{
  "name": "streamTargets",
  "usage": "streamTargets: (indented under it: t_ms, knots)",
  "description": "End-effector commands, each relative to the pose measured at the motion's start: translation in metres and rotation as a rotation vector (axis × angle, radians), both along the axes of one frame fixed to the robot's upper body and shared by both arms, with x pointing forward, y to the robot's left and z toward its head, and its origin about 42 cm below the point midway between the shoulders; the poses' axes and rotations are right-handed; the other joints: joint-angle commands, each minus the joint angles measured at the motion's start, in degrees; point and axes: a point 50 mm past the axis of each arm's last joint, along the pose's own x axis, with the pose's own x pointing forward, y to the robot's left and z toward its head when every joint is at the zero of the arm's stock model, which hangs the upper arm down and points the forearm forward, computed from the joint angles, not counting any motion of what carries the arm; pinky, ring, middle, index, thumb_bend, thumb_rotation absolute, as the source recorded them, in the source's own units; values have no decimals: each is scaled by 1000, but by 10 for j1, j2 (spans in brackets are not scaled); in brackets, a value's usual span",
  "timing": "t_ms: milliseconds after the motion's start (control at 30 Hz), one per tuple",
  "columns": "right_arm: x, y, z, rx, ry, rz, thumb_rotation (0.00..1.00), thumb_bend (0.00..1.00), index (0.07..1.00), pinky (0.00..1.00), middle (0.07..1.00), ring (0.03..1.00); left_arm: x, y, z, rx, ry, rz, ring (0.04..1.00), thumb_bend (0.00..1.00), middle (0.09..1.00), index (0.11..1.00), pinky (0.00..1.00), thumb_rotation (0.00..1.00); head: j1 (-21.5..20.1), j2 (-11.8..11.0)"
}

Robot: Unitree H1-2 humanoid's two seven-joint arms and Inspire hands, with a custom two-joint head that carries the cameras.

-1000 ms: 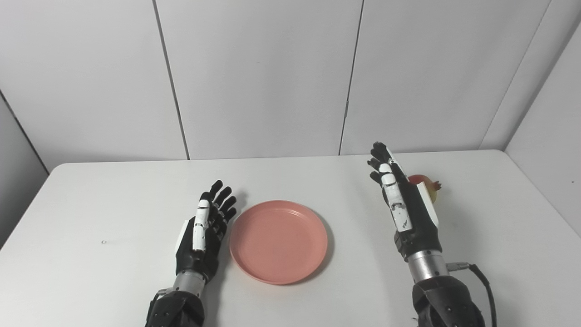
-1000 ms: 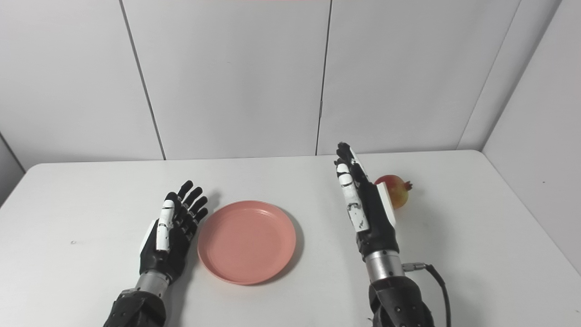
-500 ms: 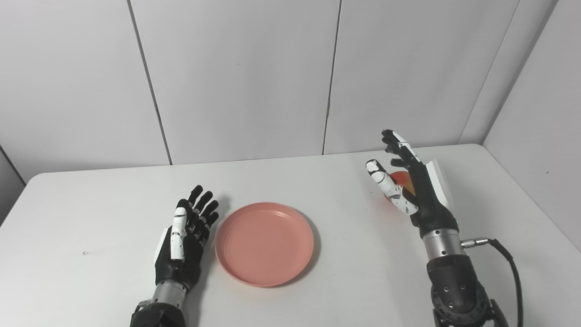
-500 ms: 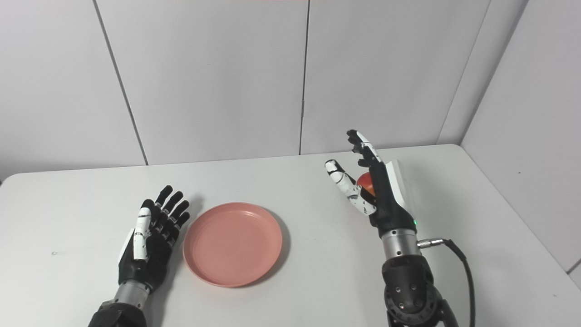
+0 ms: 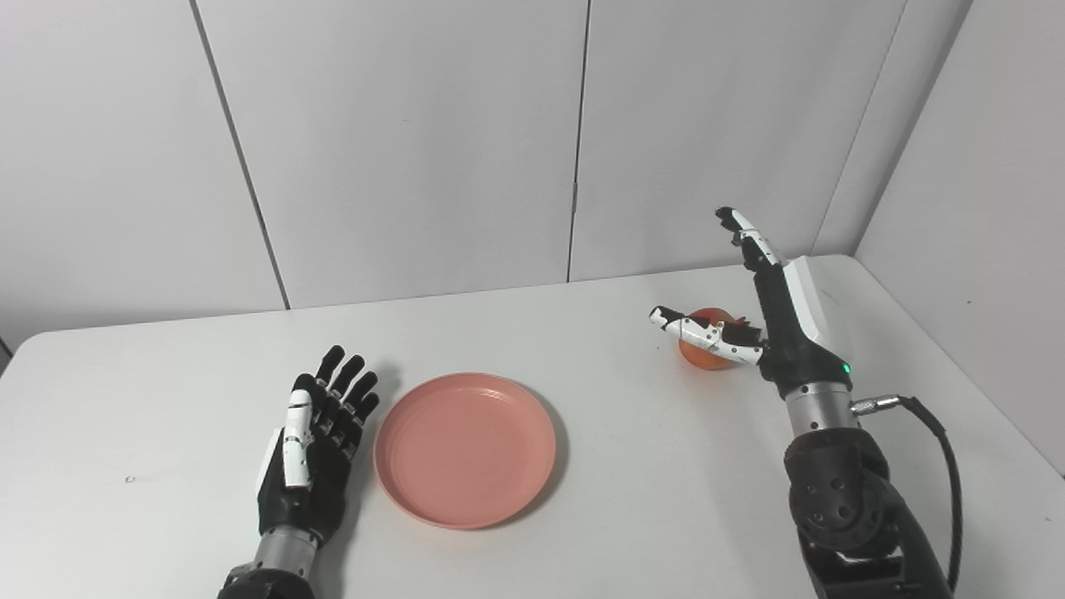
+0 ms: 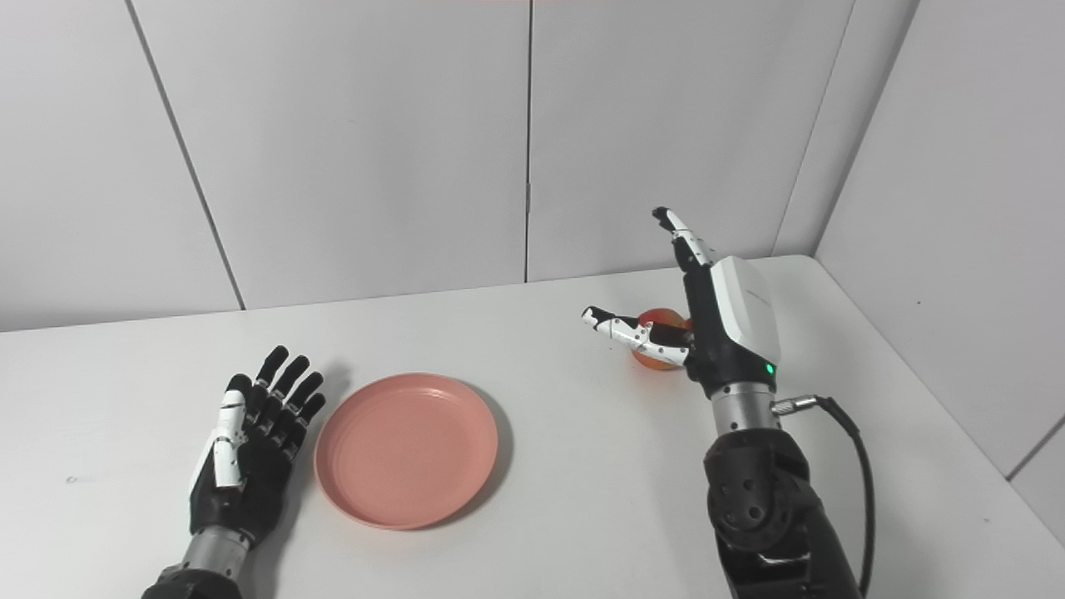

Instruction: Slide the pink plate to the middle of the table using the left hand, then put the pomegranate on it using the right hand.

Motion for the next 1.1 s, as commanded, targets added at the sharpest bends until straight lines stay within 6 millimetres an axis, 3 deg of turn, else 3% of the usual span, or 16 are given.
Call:
streamTargets:
  t_ms: [0, 200, 500, 1067]
  knots:
    - [5, -8, 22, -58, -64, -34, 417, 834, 898, 783, 897, 868, -3, 5, -11, 12, 43, 6, 923, 359, 940, 931, 951, 1000, 0, 1]
    - [13, -20, 22, -124, -22, -67, 381, 869, 908, 765, 903, 859, -3, 7, -12, 14, 43, 3, 931, 361, 947, 936, 957, 1000, 0, 3]
    - [35, -36, 20, -216, 101, -71, 428, 928, 911, 737, 905, 843, -4, 8, -11, 17, 47, 4, 923, 364, 938, 930, 950, 1000, -1, 7]
    - [65, -50, 11, -214, 275, -23, 459, 1000, 911, 740, 903, 848, -4, 9, -10, 21, 49, 6, 927, 369, 943, 933, 953, 1000, 3, 15]
